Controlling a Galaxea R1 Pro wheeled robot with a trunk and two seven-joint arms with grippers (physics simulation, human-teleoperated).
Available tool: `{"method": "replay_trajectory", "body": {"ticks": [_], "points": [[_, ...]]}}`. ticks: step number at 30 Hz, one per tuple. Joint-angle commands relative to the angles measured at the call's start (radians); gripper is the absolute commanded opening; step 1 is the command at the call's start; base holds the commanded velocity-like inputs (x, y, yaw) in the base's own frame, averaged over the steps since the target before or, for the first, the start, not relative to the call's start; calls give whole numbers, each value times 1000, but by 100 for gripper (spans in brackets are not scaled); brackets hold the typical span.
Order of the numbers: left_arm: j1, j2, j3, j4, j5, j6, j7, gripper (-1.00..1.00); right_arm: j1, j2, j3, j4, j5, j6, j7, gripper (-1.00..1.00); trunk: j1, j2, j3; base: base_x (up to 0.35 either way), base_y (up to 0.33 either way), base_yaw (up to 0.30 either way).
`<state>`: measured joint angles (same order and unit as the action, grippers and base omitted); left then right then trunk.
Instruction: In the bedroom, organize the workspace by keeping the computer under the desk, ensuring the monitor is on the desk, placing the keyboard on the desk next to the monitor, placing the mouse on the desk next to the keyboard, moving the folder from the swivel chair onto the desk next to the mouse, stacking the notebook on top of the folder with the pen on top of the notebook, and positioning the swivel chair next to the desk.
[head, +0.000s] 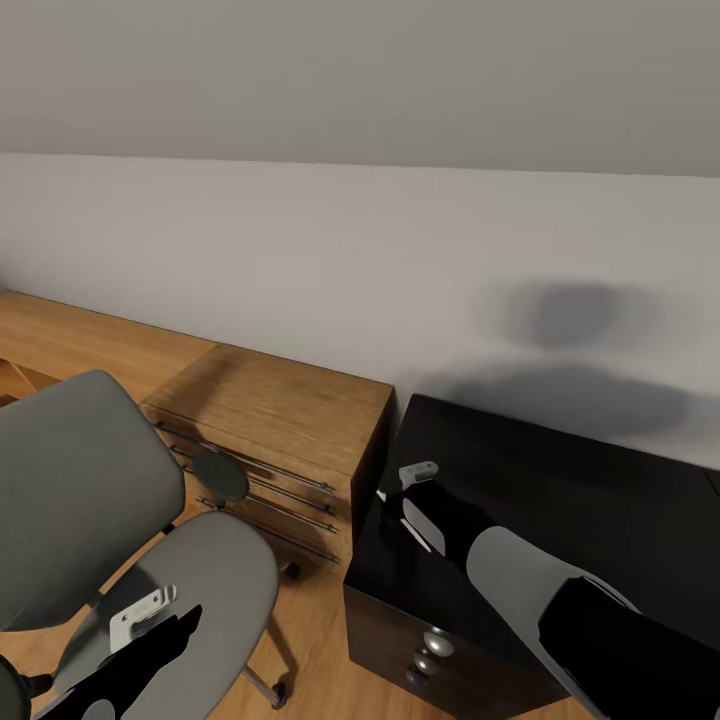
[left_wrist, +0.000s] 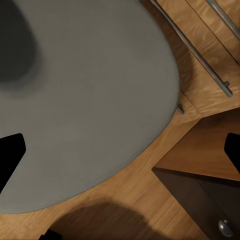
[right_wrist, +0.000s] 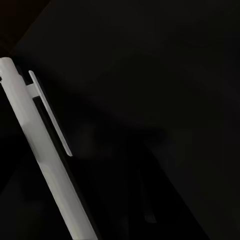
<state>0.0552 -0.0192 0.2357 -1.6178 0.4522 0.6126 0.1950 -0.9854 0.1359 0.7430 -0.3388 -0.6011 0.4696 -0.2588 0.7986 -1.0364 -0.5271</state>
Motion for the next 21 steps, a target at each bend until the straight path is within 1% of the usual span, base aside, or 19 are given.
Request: {"method": "replay_trajectory", "body": {"ticks": [1,6,8,12,21], "points": [[0,-1,1,-2,10,4,8,100,-1,-1,10,-1,-4,6,-10,-100,0,-1,-1,0,0,0],[0,-1,1,-2,11,4,8,100,-1,-1,9,-4,-8,9,-10,-100,0,-1,-1,0,0,0],[0,-1,2,-2,11,4,8,100,-1,-1,7,-5,-10,30,-9,-100,0,-1,-1,0,0,0],[0,-1,2,-2,11,4,8,100,-1,-1,6,-17,-11,46,-8,-100,0,-1,-1,0,0,0],[0,-1,2,-2,11,4,8,100,0,-2,7,-35,-12,52,-8,-100,0,-1,-1,0,0,0]]}}
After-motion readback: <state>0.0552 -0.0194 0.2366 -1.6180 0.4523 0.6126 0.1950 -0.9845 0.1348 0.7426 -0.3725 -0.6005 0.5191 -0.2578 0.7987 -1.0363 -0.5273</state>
